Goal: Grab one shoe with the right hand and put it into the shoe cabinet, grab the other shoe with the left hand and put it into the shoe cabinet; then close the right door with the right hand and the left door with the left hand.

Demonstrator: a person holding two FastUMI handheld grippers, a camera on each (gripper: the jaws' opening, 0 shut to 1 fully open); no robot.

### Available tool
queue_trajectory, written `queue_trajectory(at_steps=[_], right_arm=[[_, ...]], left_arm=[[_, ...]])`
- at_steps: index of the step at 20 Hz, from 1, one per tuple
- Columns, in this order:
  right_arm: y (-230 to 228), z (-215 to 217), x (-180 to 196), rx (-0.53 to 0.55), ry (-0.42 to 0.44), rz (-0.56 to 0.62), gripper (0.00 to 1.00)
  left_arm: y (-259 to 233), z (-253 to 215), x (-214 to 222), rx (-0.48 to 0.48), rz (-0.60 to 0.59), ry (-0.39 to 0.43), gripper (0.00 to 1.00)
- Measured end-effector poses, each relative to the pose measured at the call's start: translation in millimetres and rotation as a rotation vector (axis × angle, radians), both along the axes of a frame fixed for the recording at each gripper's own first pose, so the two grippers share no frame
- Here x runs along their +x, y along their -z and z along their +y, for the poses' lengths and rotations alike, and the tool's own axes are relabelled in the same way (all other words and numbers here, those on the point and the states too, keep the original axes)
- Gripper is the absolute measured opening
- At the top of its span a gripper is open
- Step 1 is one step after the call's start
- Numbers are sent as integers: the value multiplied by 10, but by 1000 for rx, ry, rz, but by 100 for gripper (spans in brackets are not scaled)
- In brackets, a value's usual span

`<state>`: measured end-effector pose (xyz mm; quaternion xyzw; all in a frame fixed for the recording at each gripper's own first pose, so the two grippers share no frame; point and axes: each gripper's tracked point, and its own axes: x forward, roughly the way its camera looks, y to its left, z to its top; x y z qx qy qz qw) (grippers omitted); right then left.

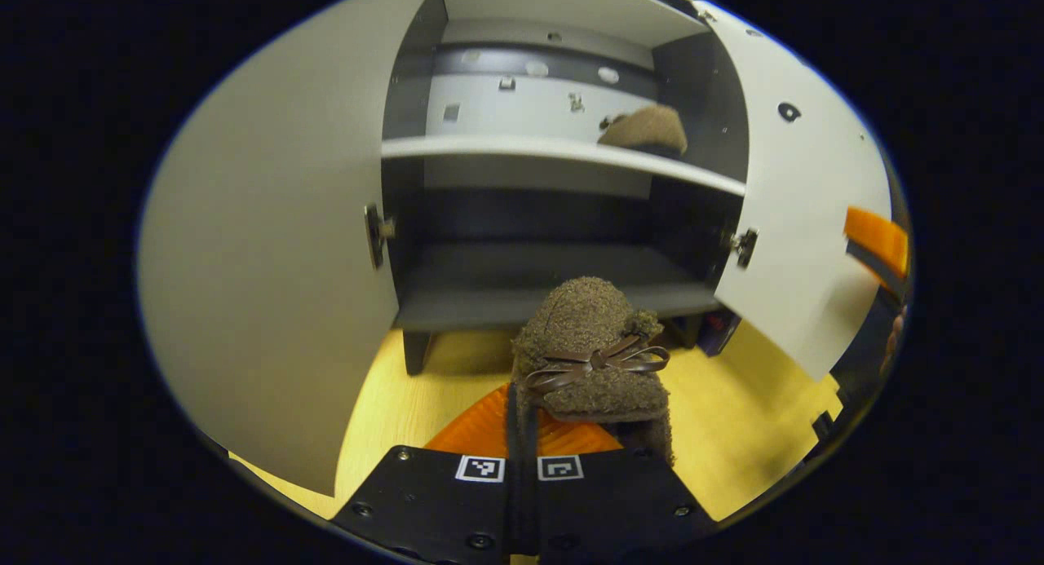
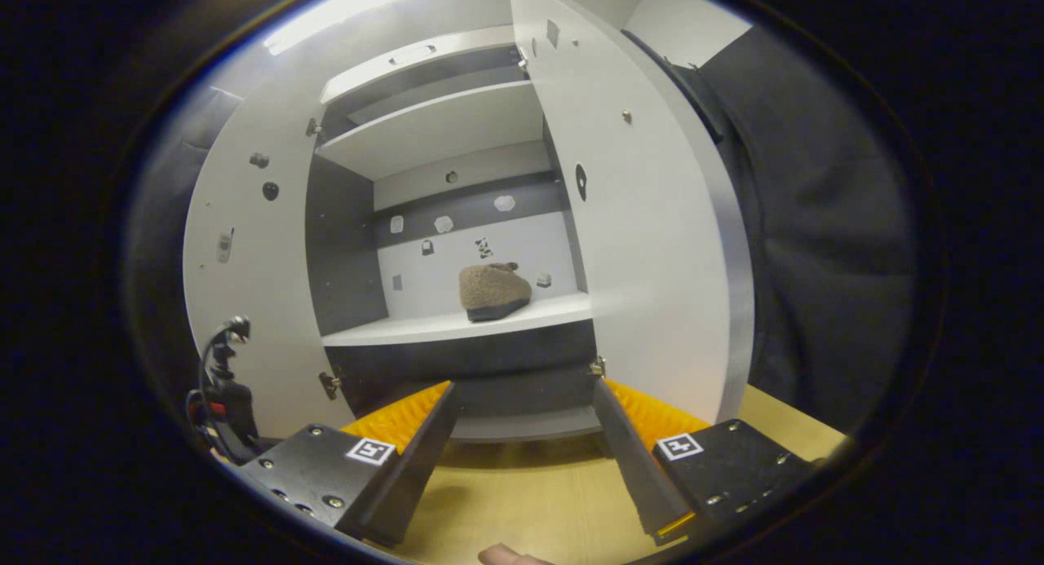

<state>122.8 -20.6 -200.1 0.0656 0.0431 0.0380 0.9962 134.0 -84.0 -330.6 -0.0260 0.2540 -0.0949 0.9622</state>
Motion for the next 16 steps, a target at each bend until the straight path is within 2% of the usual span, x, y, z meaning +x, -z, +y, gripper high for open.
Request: queue_trajectory(at_steps=[2,5,6,11,13,14,16], right_arm=[[-3,-12,-31,11,-3,0,98],[-50,-15,-60,10,-9,-15,100],[-47,-3,-78,3,-14,-15,97],[-120,35,-159,31,-36,-34,100],[-198,15,-182,50,-34,-61,98],[-227,7,-200,59,-37,-72,100],[-245,15,-228,69,-57,-77,98]], left_arm=[[-296,9,74,3,-70,-8,2],[-705,-11,252,-34,-145,-18,0],[-825,1,324,-32,-165,-24,0],[-1583,20,818,-32,-309,-62,0],[-1841,-41,996,-2,-374,-44,0],[-1971,-46,1081,22,-409,-49,1],[-2248,-83,1245,31,-467,-65,0]])
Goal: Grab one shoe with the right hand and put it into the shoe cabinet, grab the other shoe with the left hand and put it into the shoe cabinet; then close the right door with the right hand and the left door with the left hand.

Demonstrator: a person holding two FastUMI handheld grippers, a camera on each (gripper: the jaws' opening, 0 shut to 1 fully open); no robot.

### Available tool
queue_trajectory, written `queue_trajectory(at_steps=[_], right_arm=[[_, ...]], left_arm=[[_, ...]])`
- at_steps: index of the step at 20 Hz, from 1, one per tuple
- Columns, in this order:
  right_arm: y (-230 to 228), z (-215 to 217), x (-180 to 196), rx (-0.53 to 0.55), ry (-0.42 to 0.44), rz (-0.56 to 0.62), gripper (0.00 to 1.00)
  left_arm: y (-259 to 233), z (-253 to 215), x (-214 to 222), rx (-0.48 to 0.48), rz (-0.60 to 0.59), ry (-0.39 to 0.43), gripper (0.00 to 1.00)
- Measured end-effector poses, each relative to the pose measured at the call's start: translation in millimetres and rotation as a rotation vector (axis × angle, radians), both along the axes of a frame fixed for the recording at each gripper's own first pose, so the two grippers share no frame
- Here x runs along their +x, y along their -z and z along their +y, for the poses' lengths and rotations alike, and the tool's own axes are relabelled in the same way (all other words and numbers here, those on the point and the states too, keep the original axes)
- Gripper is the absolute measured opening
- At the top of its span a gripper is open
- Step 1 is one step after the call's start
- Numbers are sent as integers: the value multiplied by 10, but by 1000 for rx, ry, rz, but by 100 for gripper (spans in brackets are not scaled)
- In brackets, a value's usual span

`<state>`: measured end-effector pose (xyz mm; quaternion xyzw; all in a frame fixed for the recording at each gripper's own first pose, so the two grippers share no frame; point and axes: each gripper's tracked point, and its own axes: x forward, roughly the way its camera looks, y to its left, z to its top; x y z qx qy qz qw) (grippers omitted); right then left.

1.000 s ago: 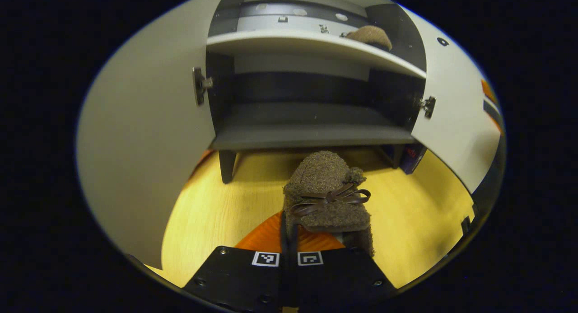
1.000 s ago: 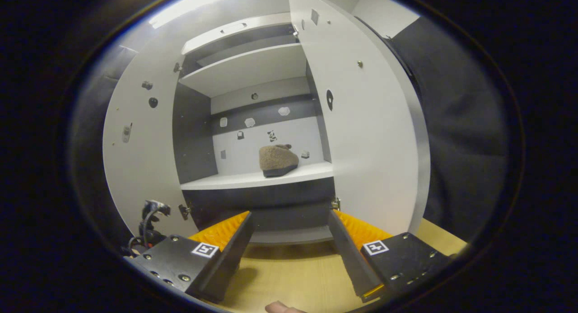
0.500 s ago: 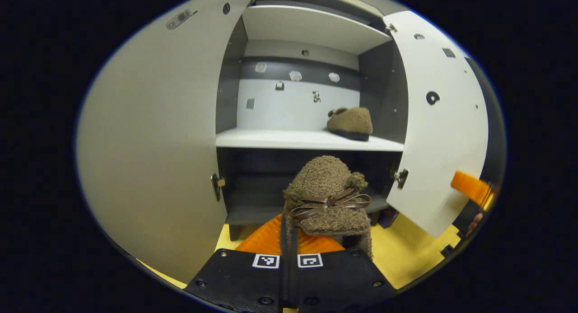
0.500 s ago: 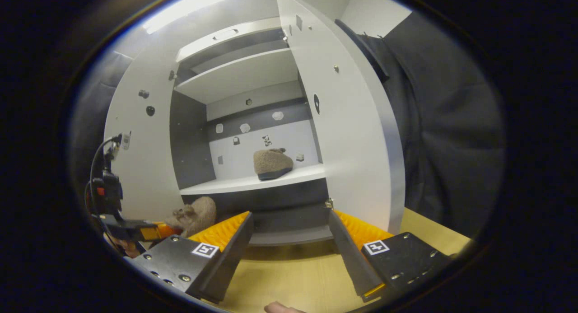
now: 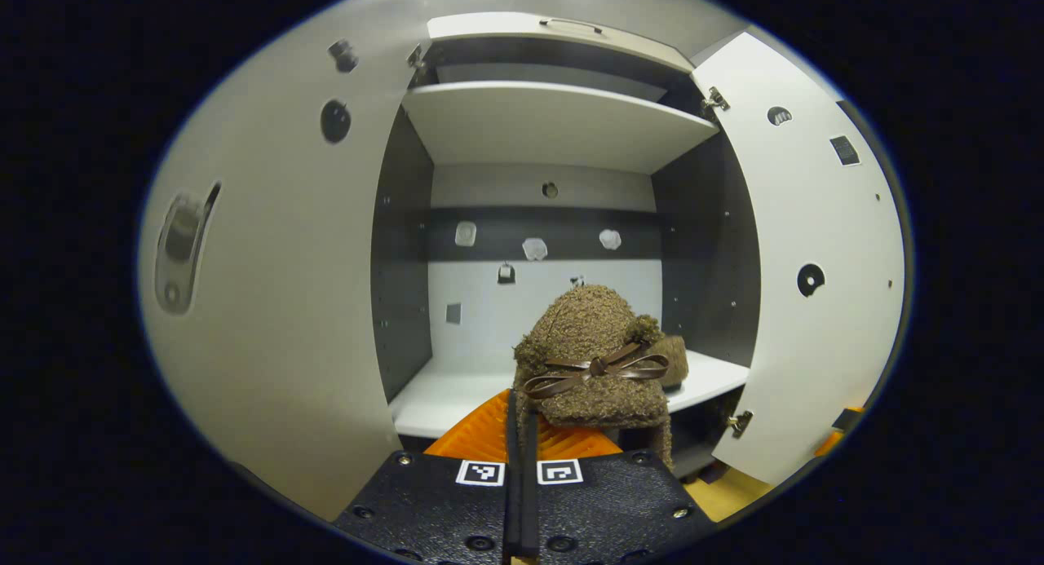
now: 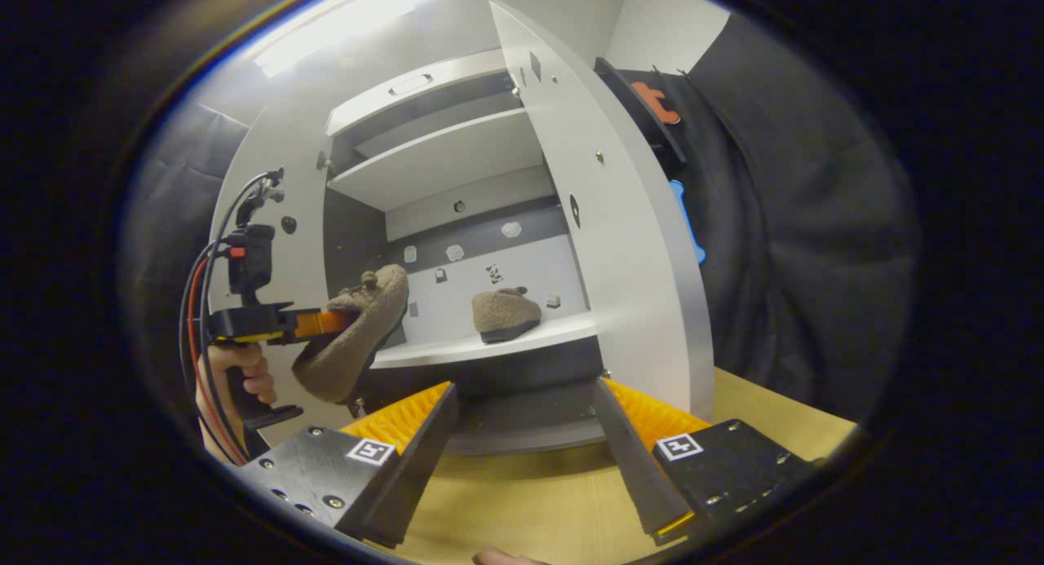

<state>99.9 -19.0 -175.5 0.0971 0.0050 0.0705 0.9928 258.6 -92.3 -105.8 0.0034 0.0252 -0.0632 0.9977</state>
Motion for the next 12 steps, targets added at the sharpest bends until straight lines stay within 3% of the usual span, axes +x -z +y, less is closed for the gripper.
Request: queue_trajectory(at_steps=[7,12], right_arm=[[-66,-33,9,-35,-5,-37,100],[-177,83,10,-26,-42,-58,100]], left_arm=[[-565,-22,689,-79,-95,-81,0],[-342,-45,1222,-117,-40,-95,0]])
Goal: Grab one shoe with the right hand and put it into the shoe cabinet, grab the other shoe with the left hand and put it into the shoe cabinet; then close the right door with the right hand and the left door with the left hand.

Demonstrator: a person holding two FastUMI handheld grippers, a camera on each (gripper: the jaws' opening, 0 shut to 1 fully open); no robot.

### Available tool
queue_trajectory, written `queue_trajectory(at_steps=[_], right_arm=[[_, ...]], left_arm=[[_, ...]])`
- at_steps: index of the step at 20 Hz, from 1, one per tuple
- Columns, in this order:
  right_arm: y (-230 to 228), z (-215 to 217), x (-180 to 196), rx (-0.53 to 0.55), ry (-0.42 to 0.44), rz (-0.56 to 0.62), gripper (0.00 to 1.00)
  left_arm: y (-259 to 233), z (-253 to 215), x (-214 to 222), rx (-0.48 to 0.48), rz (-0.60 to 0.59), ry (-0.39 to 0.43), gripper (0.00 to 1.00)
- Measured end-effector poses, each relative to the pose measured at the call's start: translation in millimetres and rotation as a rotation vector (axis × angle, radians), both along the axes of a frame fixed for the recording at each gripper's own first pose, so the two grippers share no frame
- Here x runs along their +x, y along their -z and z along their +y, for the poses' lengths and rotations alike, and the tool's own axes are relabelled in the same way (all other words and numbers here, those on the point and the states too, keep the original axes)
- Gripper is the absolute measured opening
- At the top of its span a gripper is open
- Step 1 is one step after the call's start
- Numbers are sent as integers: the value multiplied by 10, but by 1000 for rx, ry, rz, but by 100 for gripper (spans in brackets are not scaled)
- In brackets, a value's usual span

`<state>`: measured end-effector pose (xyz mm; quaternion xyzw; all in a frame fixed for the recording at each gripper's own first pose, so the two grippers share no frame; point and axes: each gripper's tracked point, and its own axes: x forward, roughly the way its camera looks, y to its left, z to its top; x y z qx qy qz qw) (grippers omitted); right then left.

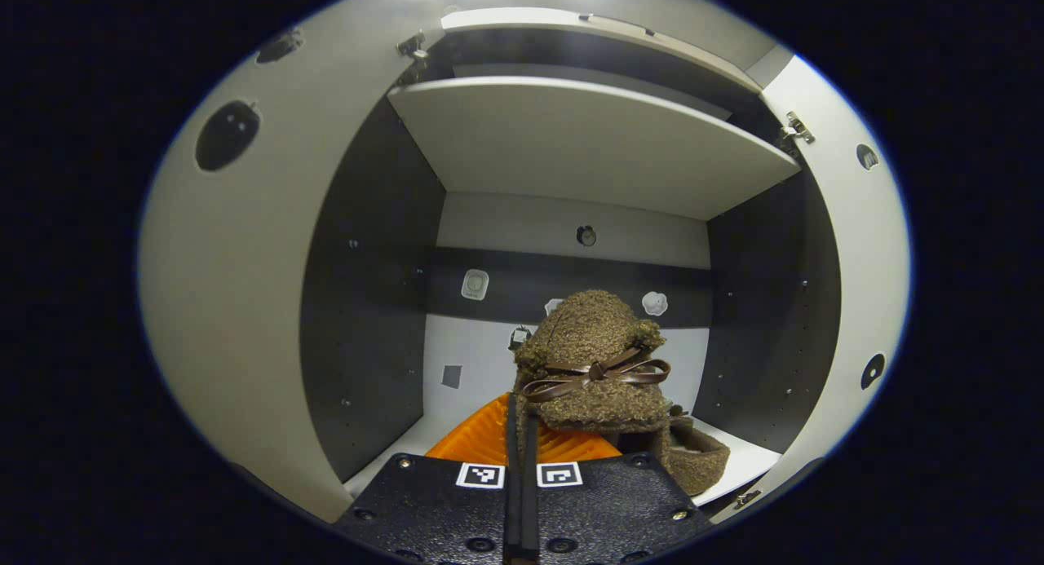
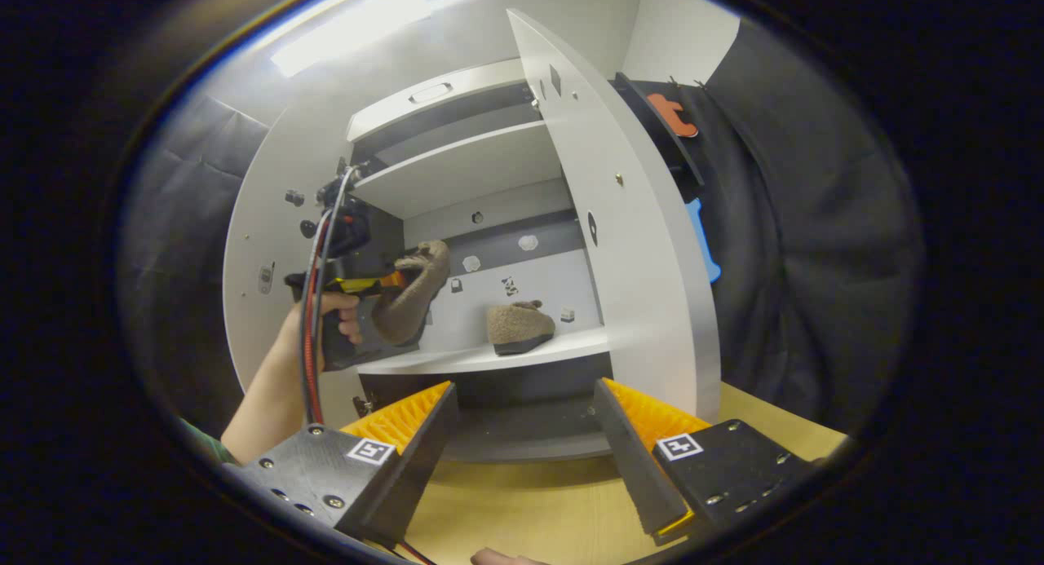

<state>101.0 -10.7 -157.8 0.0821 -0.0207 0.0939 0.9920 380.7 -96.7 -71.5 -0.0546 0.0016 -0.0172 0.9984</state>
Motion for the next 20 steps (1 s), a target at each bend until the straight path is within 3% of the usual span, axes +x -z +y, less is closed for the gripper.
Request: queue_trajectory(at_steps=[8,11,14,16,18,19,20], right_arm=[[5,68,10,3,-27,4,97],[40,63,35,7,-26,9,97],[61,47,47,14,-16,19,100],[65,60,18,24,-14,19,100],[79,103,-32,18,-22,20,100],[79,118,-54,14,-20,18,100],[79,128,-79,9,-15,16,100]], left_arm=[[854,81,528,25,162,-28,1],[853,-71,563,-6,153,31,1],[866,-34,578,45,161,-2,3],[786,41,585,36,118,-28,13],[747,158,509,27,106,-59,51],[724,134,484,25,101,-33,63],[719,72,443,20,103,9,61]])
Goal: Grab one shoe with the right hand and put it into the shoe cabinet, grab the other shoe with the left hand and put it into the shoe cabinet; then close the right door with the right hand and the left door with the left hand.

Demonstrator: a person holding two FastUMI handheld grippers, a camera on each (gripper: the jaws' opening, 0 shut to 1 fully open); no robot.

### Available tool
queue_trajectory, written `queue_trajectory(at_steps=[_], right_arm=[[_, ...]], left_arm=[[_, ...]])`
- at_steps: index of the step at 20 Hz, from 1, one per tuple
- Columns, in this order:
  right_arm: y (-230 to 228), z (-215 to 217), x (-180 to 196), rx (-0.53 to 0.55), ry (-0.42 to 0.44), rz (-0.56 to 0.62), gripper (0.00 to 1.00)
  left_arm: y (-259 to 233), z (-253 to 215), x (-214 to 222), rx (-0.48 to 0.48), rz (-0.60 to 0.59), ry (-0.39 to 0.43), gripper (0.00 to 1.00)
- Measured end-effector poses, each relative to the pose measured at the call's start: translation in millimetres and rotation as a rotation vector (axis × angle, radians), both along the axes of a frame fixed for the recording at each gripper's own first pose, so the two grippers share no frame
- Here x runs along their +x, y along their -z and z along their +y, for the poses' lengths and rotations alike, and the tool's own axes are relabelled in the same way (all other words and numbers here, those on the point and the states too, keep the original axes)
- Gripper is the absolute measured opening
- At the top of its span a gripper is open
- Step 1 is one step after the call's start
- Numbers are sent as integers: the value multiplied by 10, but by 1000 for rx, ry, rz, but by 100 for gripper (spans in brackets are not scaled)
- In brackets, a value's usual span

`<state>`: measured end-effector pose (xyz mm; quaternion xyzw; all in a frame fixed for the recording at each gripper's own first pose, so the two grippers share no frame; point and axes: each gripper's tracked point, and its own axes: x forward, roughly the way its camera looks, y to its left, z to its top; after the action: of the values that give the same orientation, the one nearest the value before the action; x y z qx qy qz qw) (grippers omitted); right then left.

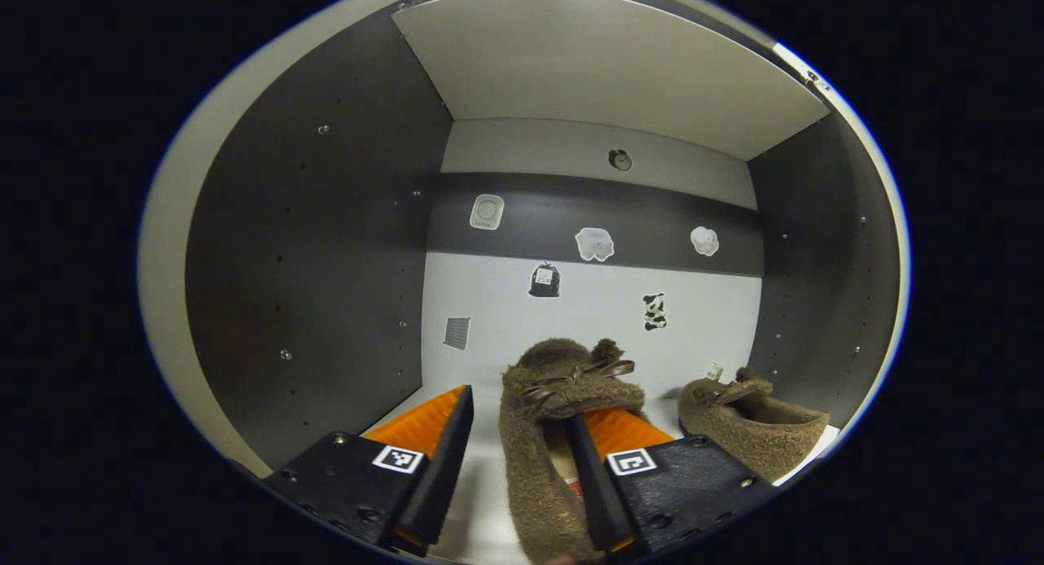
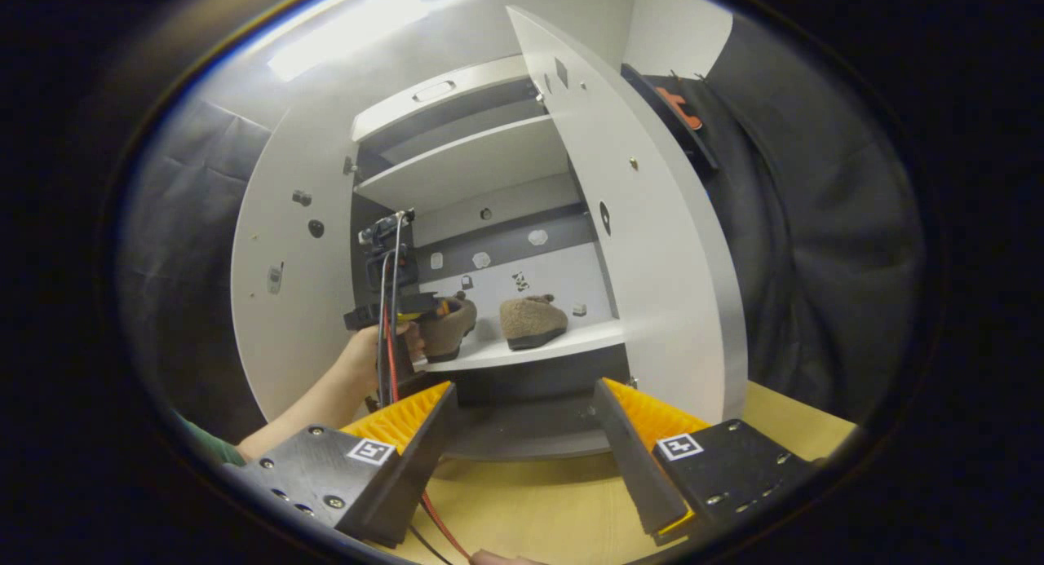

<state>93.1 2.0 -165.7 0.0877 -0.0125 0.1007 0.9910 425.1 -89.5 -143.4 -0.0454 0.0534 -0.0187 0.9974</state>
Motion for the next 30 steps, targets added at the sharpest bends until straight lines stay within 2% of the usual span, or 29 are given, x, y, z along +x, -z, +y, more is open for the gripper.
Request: queue_trajectory(at_steps=[1,3,5,10,12,14,16,18,20,23,30], right_arm=[[12,15,-24,-1,5,2,98],[35,74,-122,-3,1,5,100],[43,91,-215,-11,8,4,100],[96,103,-492,0,31,9,100],[70,111,-570,9,33,4,100],[45,107,-651,2,46,-9,100],[39,135,-792,-11,48,-17,100],[10,195,-923,-29,39,-27,100],[-11,222,-1040,-55,41,-42,100],[-30,212,-1198,-86,61,-61,100],[-355,229,-1577,-112,53,-93,100]], left_arm=[[-27,-7,-32,-14,-13,12,72],[18,33,-109,-20,-2,22,93],[-15,33,-176,-17,-9,44,97],[16,-20,-256,0,34,97,96],[-15,3,-276,27,40,92,96],[-45,-73,-327,68,58,120,96],[-6,32,-413,135,105,84,96],[-137,30,-575,124,69,69,98],[-244,107,-833,68,49,46,98],[-341,168,-1297,12,53,58,99],[-683,201,-2541,12,-10,111,99]])
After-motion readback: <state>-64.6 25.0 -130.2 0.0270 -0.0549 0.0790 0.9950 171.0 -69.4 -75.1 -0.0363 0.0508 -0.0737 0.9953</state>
